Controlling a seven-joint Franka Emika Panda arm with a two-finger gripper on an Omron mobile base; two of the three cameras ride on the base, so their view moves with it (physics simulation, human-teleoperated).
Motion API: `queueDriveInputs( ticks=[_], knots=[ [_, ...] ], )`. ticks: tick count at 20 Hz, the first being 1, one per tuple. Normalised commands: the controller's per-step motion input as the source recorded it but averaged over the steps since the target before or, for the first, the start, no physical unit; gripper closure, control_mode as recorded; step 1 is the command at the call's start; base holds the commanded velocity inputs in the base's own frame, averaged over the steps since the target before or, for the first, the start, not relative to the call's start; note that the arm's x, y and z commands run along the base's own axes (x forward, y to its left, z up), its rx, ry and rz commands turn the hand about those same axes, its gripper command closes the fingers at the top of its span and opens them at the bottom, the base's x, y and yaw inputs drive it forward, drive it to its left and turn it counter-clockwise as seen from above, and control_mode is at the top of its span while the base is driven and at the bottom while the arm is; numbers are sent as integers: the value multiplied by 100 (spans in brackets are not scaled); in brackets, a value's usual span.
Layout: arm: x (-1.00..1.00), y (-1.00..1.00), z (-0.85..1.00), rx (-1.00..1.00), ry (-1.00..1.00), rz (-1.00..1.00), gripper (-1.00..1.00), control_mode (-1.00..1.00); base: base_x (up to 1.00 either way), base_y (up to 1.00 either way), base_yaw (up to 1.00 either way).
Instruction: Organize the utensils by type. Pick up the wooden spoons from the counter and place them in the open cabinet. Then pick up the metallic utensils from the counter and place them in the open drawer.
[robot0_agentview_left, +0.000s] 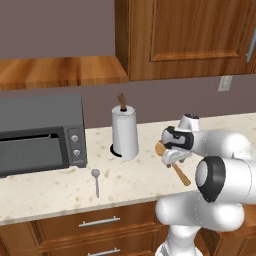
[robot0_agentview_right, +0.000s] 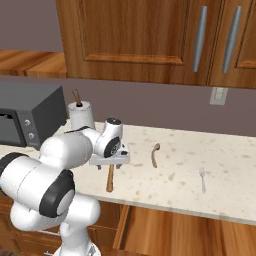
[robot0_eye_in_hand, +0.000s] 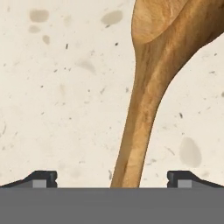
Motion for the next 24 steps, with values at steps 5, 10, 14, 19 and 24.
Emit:
queueDriveInputs(
  ticks=[5,10,14,19,24],
  knots=[
    [36,0,-21,0,0,-7,-100,-100,0,0,0],
    [37,0,-20,0,2,-5,-100,-100,0,0,0],
    [36,0,-22,0,5,-2,-100,-100,0,0,0],
    [26,0,-21,0,7,0,100,-100,0,0,0],
    [0,1,-16,0,1,0,100,-100,0,0,0]
  ],
)
